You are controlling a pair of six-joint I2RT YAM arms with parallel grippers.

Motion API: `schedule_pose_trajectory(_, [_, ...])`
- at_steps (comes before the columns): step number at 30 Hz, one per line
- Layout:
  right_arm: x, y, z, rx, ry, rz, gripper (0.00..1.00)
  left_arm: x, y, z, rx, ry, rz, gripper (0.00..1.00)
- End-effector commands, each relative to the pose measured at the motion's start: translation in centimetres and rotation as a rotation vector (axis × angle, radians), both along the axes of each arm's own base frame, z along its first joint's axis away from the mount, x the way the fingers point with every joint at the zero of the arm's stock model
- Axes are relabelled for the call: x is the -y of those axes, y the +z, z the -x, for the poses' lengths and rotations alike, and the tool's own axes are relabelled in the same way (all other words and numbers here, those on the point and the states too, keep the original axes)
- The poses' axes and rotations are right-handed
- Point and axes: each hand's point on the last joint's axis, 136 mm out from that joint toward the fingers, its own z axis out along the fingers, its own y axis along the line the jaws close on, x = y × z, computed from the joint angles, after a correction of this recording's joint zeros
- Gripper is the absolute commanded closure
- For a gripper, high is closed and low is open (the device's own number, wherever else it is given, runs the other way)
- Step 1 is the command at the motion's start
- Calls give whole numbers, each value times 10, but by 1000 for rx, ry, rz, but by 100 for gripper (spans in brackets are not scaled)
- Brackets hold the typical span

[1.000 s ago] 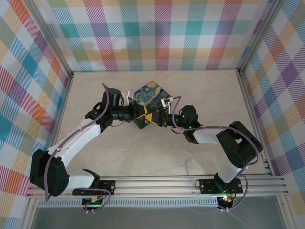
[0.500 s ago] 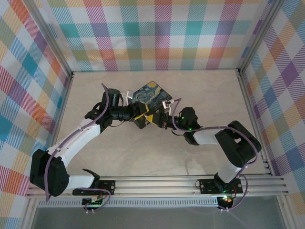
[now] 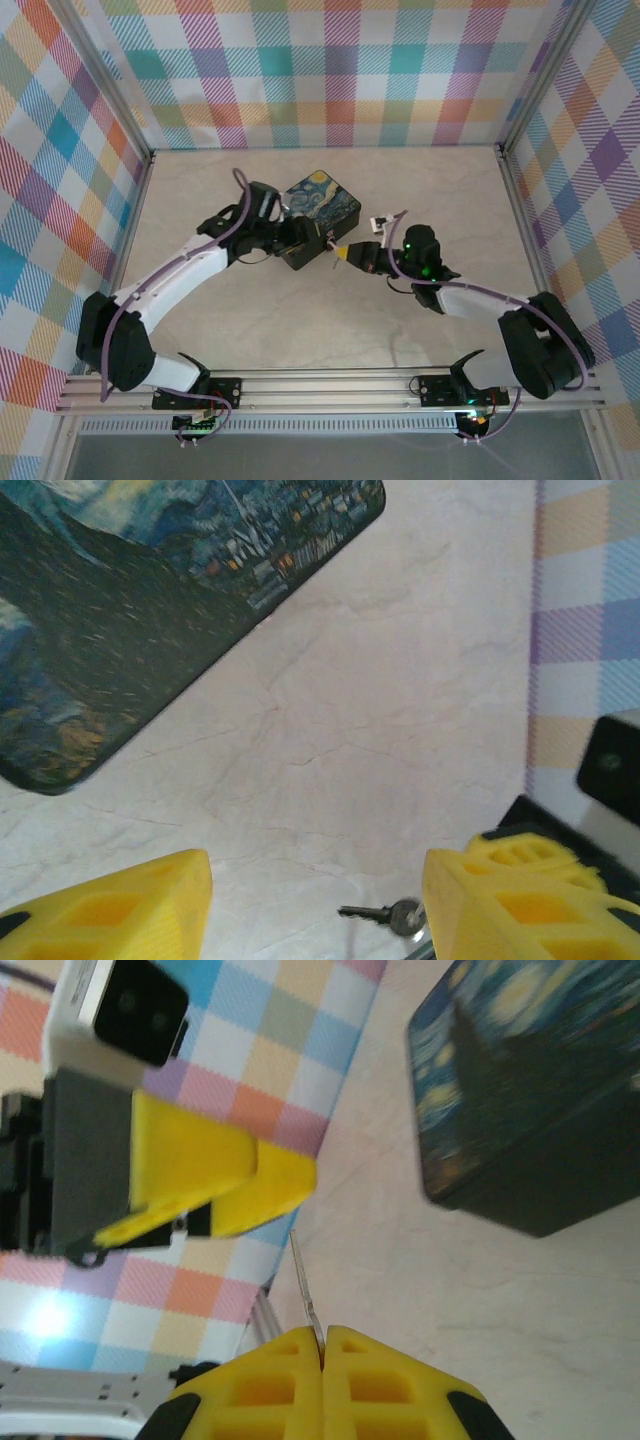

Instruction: Unlock a padlock with a key

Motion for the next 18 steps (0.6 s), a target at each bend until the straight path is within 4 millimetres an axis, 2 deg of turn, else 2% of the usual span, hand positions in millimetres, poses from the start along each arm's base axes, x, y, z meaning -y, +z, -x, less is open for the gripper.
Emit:
schedule_pose_trajectory(1, [27,-30,1,-49,-17,140,100,-2,-25,-7,-34,137,-144,43])
schedule_pose_trajectory(4, [41,-36,-2,-55,-37,224,100,9,-43,-15,-34,227,-188,43])
schedule_pose_trajectory(8, [56,-25,-10,-51,-90,210,100,16,-63,-25,20,315,-332,43])
schedule_pose_trajectory(12, [74,-26,-14,-87,-160,262,100,32,-81,-34,13,366,-362,42])
schedule_pose_trajectory(18, [90,-31,-15,-131,-196,282,100,35,-101,-44,14,470,-449,40])
